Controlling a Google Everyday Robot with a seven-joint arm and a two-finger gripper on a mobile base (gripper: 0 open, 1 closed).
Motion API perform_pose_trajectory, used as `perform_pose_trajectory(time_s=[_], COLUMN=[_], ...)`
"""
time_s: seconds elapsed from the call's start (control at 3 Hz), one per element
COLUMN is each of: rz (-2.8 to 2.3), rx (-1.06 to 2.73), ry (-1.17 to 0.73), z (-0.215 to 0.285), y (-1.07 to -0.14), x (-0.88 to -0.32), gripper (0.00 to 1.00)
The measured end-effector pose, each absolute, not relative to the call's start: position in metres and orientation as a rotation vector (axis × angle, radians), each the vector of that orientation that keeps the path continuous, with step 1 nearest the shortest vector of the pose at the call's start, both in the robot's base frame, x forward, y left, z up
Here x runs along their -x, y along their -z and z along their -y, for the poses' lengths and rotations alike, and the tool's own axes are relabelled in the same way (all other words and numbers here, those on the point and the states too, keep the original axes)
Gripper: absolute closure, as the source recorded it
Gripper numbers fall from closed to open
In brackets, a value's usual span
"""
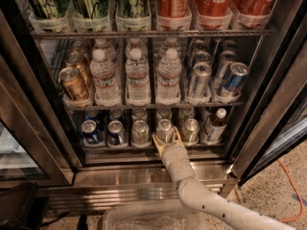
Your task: Pick 7up can from bottom shelf of fridge
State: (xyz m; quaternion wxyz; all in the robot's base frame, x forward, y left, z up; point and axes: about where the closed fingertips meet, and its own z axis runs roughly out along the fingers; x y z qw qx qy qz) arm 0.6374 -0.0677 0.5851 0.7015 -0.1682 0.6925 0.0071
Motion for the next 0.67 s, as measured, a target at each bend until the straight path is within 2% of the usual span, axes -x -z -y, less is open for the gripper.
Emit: perform_pose_trajectory(time_s=[0.67], rz=[-1.483], rx=[0.362], ry=[-0.08], z=[0.069], y=[-0.629], x=[-0.625], gripper=[1.0])
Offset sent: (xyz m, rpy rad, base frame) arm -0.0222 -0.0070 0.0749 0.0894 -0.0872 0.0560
